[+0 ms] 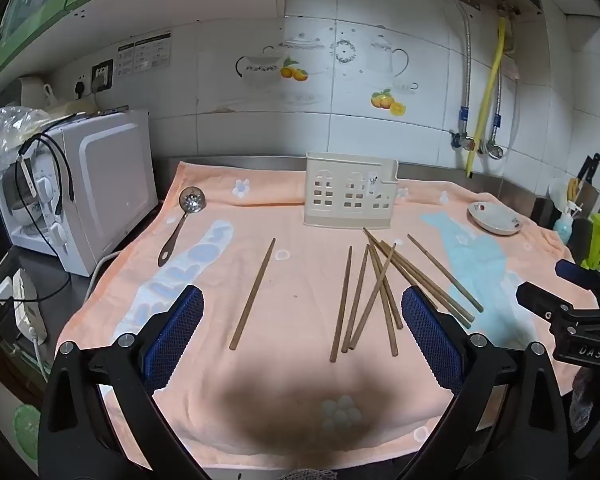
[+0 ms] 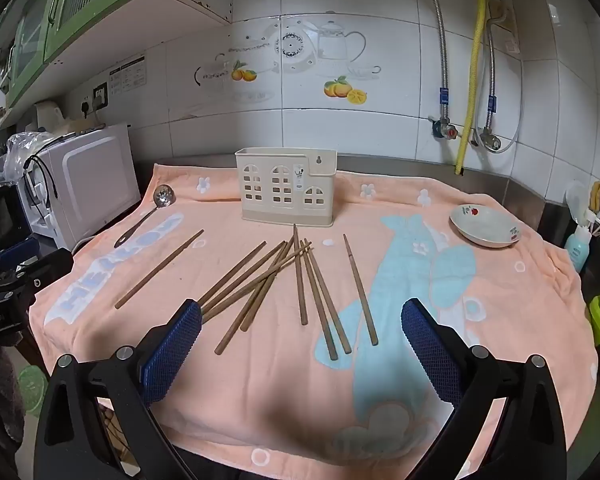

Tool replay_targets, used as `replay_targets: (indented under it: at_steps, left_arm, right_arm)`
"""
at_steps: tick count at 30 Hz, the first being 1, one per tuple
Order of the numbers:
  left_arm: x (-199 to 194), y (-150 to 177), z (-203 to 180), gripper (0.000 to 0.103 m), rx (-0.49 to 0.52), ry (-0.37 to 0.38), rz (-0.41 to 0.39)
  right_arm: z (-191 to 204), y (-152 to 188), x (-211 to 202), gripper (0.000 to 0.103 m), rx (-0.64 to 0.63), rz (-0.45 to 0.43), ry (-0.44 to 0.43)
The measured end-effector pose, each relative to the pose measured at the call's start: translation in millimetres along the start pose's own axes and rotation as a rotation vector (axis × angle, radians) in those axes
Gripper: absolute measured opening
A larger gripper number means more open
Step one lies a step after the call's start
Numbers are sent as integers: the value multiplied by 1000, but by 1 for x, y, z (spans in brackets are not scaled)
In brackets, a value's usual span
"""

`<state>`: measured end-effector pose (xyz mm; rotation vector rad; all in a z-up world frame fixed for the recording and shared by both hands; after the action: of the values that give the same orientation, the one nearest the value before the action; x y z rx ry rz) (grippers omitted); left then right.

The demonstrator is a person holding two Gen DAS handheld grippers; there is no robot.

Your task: Organize utensils

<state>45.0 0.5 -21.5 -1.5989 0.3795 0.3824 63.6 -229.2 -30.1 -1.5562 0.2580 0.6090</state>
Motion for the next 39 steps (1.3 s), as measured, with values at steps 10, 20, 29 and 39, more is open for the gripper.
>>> replay_targets:
  at_steps: [10,20,29,39]
  left_arm:
    - [6,12,0,98,26,8,8]
    - [3,8,-4,98,20,7,18]
    - [3,8,-3,98,12,3,25]
    - [4,7,-3,98,12,-1,31]
  right_arm:
    - [4,-2,-2,97,-6,1,2]
    - [3,-1,-3,97,-8,-2,0]
    - [6,1,-1,97,-6,4,0]
    - [7,1,0,97,-4,6,3]
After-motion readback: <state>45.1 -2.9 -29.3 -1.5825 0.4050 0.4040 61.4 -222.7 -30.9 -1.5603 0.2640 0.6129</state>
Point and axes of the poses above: each gripper's, at about its wrist camera, not at the fingertips, and x roughly the way its jaws point, z to its left, y to its underside, the point moved 5 cm from there along x, roughly the way its jaws point, and after that the axes turned 2 degrees about z, right-handed, at the moved point
